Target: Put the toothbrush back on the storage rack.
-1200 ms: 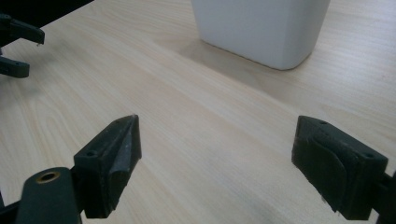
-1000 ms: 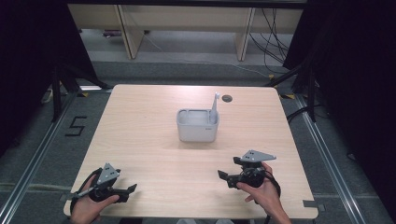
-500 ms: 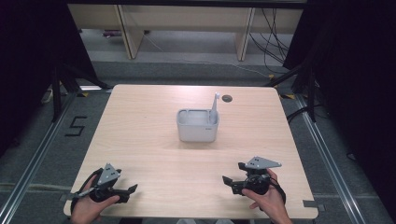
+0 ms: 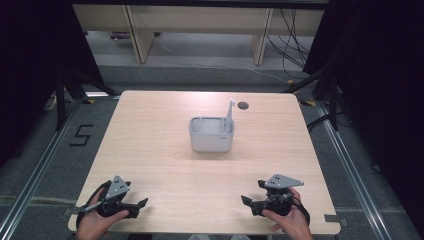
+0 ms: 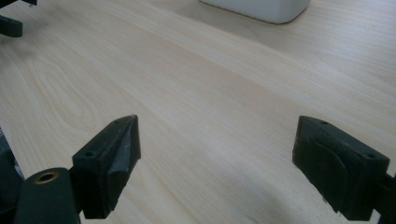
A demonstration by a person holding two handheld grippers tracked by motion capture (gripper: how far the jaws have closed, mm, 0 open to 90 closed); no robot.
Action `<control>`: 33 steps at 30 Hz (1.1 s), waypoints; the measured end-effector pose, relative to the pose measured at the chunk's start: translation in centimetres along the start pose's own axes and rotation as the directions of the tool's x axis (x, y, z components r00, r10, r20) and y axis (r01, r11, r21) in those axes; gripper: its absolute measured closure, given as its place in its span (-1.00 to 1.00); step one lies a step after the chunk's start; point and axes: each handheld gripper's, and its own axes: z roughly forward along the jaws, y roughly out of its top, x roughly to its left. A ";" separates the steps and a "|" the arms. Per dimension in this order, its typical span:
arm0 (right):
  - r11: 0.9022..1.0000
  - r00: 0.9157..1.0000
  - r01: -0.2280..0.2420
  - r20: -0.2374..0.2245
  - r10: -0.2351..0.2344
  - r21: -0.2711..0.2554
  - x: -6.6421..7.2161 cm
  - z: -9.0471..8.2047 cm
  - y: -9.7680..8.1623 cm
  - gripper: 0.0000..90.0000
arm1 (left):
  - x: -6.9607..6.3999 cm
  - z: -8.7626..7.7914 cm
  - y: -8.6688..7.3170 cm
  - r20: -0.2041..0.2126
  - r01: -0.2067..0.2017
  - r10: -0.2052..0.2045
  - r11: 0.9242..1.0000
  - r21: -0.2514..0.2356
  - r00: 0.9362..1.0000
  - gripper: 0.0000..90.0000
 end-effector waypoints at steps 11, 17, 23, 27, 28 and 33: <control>0.999 0.999 0.031 0.008 -0.031 0.009 -0.2 -0.2 -0.5 -0.65 | 0.2 -0.2 0.0 -0.004 -0.032 0.032 0.999 0.017 0.999 -0.65; 1.000 1.000 0.007 0.007 -0.007 0.019 0.0 -0.2 -0.7 -0.65 | 0.3 -0.3 0.0 -0.005 -0.051 0.052 0.998 0.034 0.999 -0.65; 0.999 1.000 -0.008 0.003 0.008 0.035 0.2 -0.3 -0.8 -0.65 | 0.3 -0.3 0.0 -0.006 -0.049 0.050 0.998 0.037 0.999 -0.65; 0.999 1.000 -0.022 0.004 0.022 0.037 0.3 -0.4 -0.9 -0.65 | 0.0 0.0 -0.1 -0.004 -0.001 0.001 1.000 -0.005 1.000 -0.65; 0.999 1.000 0.023 0.013 -0.023 0.023 0.0 -0.4 -0.9 -0.65 | 0.0 0.0 -0.1 -0.004 -0.001 0.001 1.000 -0.005 1.000 -0.65; 0.999 1.000 -0.002 0.011 0.002 0.032 0.1 -0.4 -1.0 -0.65 | 0.0 0.0 -0.1 -0.005 -0.001 0.001 1.000 -0.005 1.000 -0.65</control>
